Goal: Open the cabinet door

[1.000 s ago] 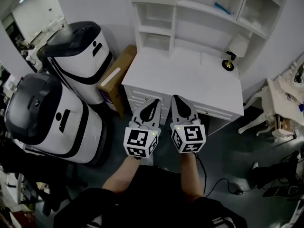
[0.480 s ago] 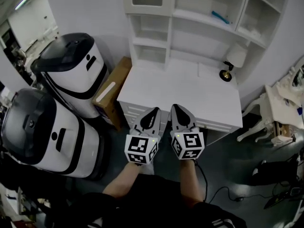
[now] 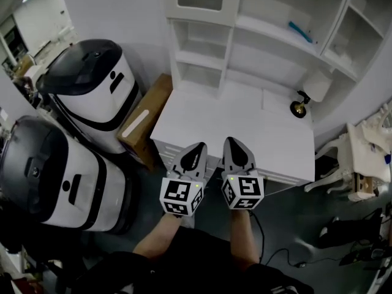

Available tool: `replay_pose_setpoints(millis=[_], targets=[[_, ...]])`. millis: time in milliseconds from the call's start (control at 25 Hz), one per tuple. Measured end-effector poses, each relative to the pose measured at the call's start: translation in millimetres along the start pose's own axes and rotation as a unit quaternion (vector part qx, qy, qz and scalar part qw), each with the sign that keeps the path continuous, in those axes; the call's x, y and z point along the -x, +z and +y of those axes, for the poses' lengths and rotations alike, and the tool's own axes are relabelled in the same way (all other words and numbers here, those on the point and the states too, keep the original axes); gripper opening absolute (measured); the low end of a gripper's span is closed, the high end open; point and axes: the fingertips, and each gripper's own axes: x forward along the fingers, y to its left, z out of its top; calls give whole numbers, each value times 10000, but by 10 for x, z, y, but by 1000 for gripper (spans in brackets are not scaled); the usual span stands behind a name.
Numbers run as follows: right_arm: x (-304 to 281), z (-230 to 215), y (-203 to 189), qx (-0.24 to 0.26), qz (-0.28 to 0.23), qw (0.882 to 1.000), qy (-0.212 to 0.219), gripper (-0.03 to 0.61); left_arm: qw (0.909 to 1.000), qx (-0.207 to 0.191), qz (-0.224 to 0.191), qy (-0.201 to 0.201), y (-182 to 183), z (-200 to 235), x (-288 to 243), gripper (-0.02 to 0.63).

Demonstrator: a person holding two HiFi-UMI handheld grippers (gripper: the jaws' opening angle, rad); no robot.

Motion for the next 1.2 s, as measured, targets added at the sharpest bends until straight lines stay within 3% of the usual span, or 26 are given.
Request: replay_pose_setpoints(millis=[760,1200], targets=[[-1120,-455,160,-268,-176,9994,-141,18,9986,-179,-63,-496,431,518,-1312,12],[-1774,-422,442,14,-422,9987,-284,18,9941,-350,-455,-920,878,943,-1812,12]])
